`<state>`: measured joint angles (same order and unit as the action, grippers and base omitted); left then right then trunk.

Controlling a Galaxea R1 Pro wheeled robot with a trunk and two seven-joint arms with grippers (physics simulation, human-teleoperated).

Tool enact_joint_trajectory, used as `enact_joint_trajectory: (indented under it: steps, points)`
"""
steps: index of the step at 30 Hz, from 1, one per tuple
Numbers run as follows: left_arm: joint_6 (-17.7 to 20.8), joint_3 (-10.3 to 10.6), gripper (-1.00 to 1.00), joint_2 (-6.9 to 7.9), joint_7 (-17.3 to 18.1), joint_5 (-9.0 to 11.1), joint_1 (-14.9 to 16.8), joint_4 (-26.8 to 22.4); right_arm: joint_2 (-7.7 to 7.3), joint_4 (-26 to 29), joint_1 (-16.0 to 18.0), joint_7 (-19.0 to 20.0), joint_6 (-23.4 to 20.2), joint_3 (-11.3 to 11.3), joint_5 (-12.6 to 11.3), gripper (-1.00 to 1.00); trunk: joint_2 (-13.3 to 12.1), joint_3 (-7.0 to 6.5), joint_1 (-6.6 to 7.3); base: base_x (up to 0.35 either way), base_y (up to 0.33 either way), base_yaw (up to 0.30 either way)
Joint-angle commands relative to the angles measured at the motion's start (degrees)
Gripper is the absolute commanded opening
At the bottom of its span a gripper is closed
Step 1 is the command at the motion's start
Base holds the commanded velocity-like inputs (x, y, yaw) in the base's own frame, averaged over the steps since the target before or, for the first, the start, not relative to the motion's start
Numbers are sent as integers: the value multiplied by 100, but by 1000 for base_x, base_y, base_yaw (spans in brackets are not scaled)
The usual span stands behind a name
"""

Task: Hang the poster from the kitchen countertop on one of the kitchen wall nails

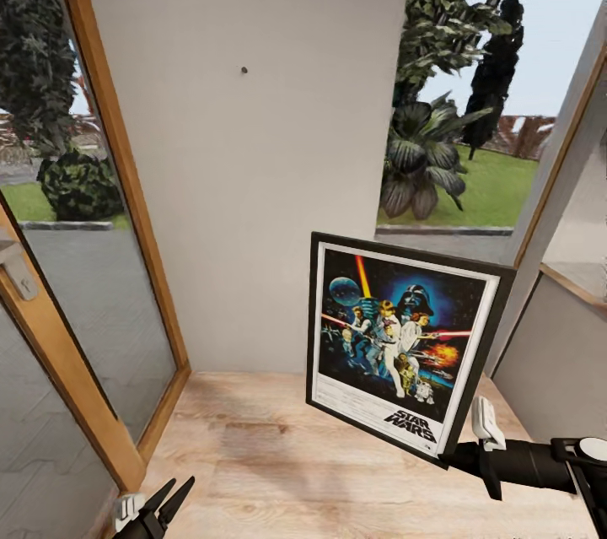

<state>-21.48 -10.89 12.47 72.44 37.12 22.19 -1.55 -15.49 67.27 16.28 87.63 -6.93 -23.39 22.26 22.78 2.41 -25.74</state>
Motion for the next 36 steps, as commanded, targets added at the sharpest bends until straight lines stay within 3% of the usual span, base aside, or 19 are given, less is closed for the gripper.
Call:
enact_joint_trajectory:
  steps: [1,12,36]
  points:
    - [-31,-44,100,1,16,-38,5,5,2,6,7,35,-71,-7,24,-100,14,14,-4,0,0,-68]
    - [-31,-44,100,7,15,-36,5,5,2,6,7,35,-71,-14,24,-100,14,14,-4,48,0,-13]
    - [-31,-44,100,10,15,-37,5,5,2,-3,7,35,-63,-10,24,-100,14,14,-4,311,99,0]
